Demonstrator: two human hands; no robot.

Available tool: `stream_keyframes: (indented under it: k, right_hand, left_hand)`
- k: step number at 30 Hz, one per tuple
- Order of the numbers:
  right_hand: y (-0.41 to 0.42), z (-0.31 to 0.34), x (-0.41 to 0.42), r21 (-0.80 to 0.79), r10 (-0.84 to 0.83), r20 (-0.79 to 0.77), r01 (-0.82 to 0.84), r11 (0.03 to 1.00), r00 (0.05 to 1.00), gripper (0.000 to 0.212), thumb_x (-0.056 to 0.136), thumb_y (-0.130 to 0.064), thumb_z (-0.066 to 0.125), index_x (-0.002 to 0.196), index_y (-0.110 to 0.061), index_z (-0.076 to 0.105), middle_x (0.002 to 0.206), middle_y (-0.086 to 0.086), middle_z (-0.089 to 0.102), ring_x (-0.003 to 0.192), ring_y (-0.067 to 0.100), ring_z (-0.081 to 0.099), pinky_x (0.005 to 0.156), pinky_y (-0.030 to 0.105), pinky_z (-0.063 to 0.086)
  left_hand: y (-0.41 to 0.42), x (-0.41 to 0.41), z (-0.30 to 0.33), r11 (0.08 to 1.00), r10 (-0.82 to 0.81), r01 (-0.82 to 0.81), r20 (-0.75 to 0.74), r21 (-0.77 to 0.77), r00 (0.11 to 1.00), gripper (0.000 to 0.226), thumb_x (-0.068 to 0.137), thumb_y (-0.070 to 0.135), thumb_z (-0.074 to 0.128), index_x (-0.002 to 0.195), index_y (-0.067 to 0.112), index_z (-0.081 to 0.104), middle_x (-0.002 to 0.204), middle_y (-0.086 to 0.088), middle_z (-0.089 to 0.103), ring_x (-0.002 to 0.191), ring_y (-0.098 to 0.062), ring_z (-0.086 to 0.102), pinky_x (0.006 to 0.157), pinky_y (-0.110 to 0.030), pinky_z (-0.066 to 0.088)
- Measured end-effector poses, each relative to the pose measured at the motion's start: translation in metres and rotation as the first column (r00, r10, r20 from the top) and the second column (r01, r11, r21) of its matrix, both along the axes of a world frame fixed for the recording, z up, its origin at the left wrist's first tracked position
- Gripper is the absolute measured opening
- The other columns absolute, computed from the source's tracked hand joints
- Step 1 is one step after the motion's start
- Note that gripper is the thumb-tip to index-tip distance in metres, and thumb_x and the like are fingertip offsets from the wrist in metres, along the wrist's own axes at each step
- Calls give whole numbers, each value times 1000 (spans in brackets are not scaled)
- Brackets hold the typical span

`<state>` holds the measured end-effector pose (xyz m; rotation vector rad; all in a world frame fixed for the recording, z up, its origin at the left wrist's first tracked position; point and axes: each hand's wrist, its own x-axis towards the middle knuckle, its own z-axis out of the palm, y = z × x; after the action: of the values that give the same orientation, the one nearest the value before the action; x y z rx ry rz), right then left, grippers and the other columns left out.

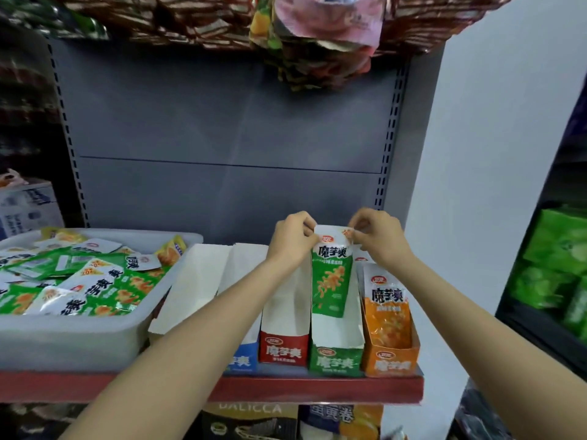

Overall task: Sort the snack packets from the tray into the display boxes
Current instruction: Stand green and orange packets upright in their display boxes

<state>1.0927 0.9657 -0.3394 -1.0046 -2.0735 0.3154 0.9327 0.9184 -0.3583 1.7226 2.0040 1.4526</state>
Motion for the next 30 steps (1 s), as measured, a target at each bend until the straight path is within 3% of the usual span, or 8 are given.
stream_keyframes:
  k: [7,11,14,18,21,24,27,30]
  right_hand:
    - [1,-8,-8,90,-134,319,111,990,938,10,86,-8,58,84,-18,59,88,2,63,86,24,60,70,36,51]
    - [-7,-9,-14,158,-132,305,87,984,943,17,88,-9,54,103,-13,62,107,7,55,103,24,51,76,34,46]
    - [-20,-10,-28,177,-40,242,-3,984,970,22,89,-12,55,110,-13,62,113,6,54,108,21,50,86,37,47]
    - [-52,-11,-68,158,163,119,-181,971,979,22,88,-10,53,106,-13,66,105,5,58,94,19,59,85,31,45]
    - [-78,-11,-108,150,284,121,-301,942,951,22,88,-11,53,106,-13,65,103,4,57,91,19,59,83,30,45]
    - [-98,-16,-153,119,367,166,-388,914,915,23,89,-13,52,108,-14,66,105,5,59,95,20,58,85,33,46]
    - [-118,-23,-200,56,435,211,-455,889,875,22,89,-13,53,105,-10,68,104,10,65,97,23,59,85,34,46]
    - [-138,-31,-243,-69,525,308,-532,844,793,16,85,-10,55,92,-14,70,94,9,68,96,26,56,84,34,45]
  left_hand:
    - [1,2,-3,990,58,-74,-130,-123,990,15,81,14,67,92,20,59,91,0,69,93,-24,62,88,-40,48]
    - [-9,-4,-2,992,47,-60,-115,-113,992,14,82,18,68,93,20,59,84,5,68,94,-21,61,89,-41,48]
    - [-30,-17,0,999,31,-34,-87,-31,996,9,82,18,67,90,19,63,69,13,61,84,-15,62,82,-32,50]
    - [-73,-47,2,997,51,-44,-125,57,991,5,86,18,61,89,20,63,77,12,63,72,0,56,63,-9,41]
    - [-106,-82,3,990,127,-115,-163,83,978,6,86,17,61,88,22,62,76,15,60,72,2,55,65,-17,42]
    - [-135,-122,2,973,225,-214,-133,92,965,7,85,14,61,86,21,63,75,12,63,73,-5,59,67,-25,45]
    - [-163,-166,-2,951,307,-309,-153,11,939,8,86,11,60,86,19,59,70,12,61,69,-10,59,58,-22,41]
    - [-191,-213,-8,908,381,-404,-181,-110,906,8,85,12,65,90,15,60,80,1,61,82,-22,60,64,-27,44]
